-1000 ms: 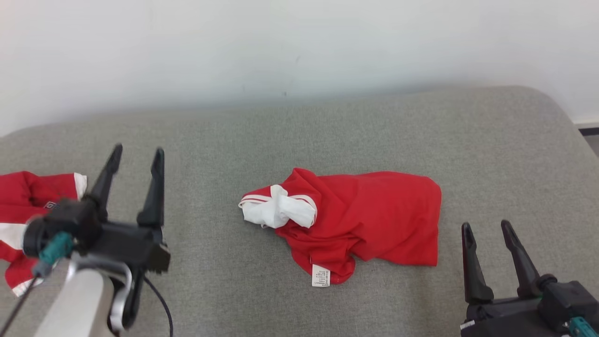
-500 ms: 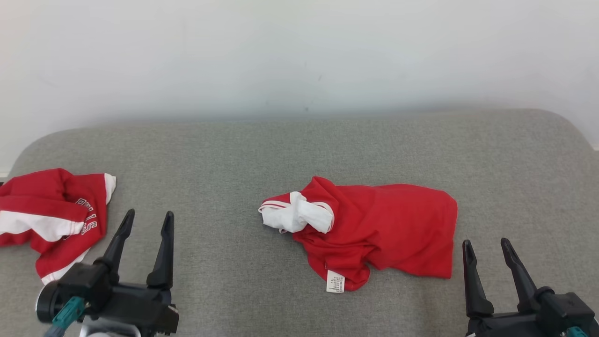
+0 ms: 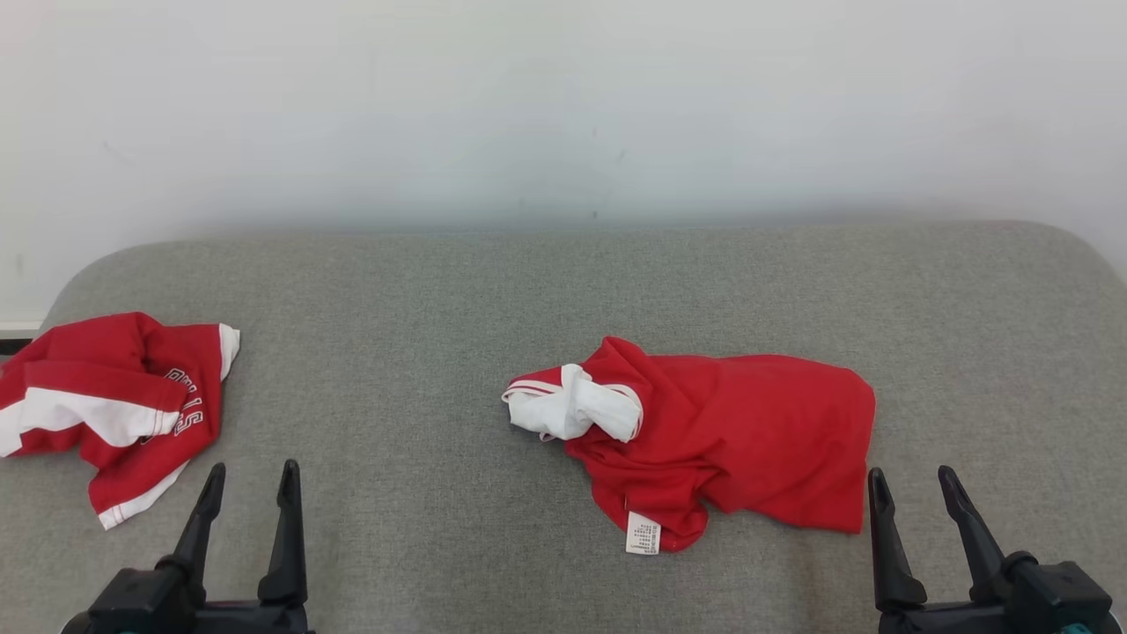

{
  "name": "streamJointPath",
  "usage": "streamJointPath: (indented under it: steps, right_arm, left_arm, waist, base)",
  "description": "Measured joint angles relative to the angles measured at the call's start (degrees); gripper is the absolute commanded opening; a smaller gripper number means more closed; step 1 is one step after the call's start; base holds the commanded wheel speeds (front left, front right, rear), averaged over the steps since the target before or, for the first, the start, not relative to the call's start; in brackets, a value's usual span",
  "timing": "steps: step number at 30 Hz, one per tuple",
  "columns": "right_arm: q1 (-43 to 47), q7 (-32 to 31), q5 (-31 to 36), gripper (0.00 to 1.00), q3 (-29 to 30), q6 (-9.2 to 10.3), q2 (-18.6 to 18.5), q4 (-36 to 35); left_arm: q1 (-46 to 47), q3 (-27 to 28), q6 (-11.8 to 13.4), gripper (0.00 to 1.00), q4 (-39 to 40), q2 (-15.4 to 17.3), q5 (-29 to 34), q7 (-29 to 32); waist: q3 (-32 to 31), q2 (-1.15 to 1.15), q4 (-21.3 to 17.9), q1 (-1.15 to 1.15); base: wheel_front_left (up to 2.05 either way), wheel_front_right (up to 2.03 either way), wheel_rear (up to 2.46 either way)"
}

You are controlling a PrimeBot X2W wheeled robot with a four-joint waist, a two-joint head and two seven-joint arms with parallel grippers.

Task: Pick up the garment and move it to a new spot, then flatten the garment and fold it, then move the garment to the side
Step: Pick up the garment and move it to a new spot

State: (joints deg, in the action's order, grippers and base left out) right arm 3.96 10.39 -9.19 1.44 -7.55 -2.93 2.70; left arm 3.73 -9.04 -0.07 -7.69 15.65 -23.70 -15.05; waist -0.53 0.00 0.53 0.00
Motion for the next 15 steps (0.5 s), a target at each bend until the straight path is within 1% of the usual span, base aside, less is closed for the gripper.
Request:
streamJointPath:
  steps: [8,15]
  right_arm:
    - [0.61,0.47,-0.38,1.00,0.19,0.00,0.00,1.25]
    - [0.65,0.51,-0.45,1.00,0.44,0.00,0.00,1.62]
  left_arm:
    - [-3.09,2.56,-0.54,1.00,0.65,-1.33,2.22,0.00]
    - [-3.84,3.03,-1.49,1.00,0.69,-2.16,3.82,0.00]
  waist:
    - [0.00,0.00,0.34,0.01]
    - [0.01,0.00,1.05,0.01]
  base:
    - [0.00,0.00,0.00]
    - [0.00,0.00,0.00]
